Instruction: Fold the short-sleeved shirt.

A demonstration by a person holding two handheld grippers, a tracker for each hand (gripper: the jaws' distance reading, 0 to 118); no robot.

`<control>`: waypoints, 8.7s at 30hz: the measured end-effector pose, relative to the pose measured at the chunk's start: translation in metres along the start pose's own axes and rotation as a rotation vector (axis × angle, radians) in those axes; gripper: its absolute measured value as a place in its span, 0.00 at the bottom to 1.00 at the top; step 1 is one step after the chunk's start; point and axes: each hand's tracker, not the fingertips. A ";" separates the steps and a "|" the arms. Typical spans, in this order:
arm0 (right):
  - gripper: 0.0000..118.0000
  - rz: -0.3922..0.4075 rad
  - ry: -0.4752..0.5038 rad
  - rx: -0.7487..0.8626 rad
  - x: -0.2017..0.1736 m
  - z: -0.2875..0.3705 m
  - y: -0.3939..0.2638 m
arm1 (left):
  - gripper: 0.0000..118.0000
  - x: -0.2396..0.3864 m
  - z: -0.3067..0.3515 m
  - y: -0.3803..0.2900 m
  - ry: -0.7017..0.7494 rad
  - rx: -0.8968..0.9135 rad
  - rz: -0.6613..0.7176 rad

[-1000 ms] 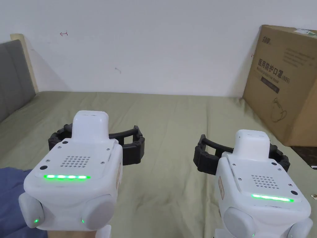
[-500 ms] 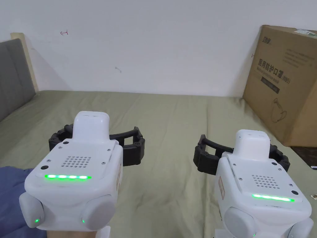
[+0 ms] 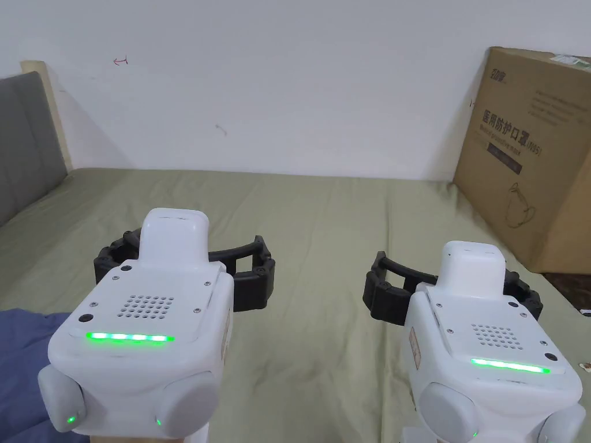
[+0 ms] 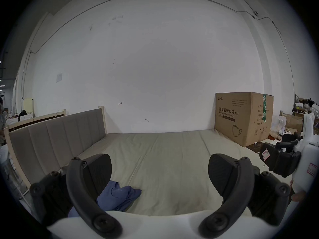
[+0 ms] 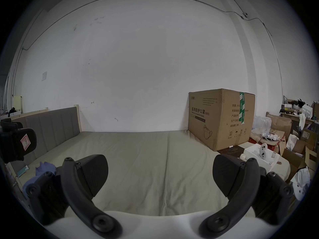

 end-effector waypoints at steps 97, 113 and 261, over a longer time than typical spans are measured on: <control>0.00 0.044 0.418 -0.460 -0.129 -0.081 -0.088 | 0.65 -0.215 -0.135 -0.227 0.225 -0.914 0.264; 0.00 -0.065 0.347 -0.460 -0.088 -0.084 -0.076 | 0.07 -0.240 -0.130 -0.171 0.219 -0.811 0.527; 0.05 -0.044 -0.007 -0.518 0.190 -0.185 0.133 | 0.09 -0.196 -0.110 0.090 0.008 -0.409 0.354</control>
